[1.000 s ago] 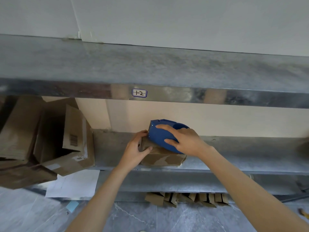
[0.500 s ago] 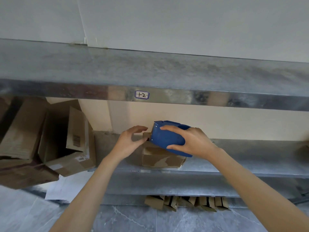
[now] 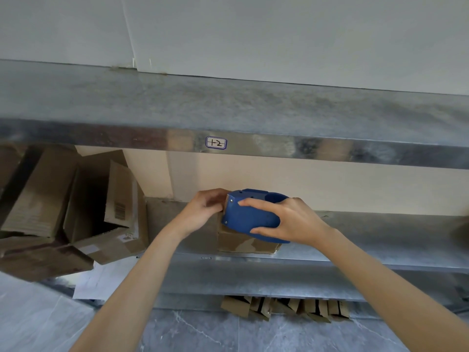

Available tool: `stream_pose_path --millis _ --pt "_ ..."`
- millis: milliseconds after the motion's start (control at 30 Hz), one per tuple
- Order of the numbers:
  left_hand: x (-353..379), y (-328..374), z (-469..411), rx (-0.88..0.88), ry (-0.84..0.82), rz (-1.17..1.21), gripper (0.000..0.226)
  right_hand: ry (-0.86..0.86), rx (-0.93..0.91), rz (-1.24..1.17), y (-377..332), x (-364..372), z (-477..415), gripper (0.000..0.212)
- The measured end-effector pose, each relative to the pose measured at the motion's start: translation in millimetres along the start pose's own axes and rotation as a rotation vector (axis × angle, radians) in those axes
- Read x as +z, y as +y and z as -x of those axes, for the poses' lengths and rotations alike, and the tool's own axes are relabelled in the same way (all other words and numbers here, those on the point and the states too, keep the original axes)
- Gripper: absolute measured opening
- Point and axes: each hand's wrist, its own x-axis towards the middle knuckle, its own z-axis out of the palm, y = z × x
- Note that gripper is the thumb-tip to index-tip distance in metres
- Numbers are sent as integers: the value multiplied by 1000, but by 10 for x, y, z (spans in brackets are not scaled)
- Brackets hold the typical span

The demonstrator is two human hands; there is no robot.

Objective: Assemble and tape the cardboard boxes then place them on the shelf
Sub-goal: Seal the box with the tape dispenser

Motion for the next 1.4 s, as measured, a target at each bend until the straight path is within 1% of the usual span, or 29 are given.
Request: stream_pose_path --millis 133,333,433,600,733,833,900,1000,1100,1167,1300,1400 --pt "16 -5 3 -30 34 10 31 -22 -8 0 -14 7 12 61" --pt "69 4 -16 -57 148 54 28 18 1 -51 -27 1 8 60" --pt "103 25 -33 -57 218 72 35 -1 12 -28 -12 -9 -9 61" --pt "110 52 -103 -19 317 92 57 -2 35 3 33 -69 -73 59" --pt "82 33 -132 -25 382 147 59 -34 29 28 122 -128 -104 60" --pt "-120 -83 -41 -45 488 220 63 -87 88 10 293 -218 2 62" --pt "-213 -135 27 -60 483 244 67 -103 128 -43 381 -275 84 60" --pt "-136 -154 39 -59 415 170 71 -143 165 -165 470 -292 149 60" --pt "19 -186 35 -37 331 69 87 -177 210 -270 567 -289 189 58" --pt "88 -239 46 -32 305 4 94 -213 243 -303 625 -284 219 58" --pt "188 -313 50 -30 339 -23 96 -224 287 -334 668 -237 221 60" --pt "239 -341 36 -46 354 -109 95 -227 289 -339 674 -234 176 59"
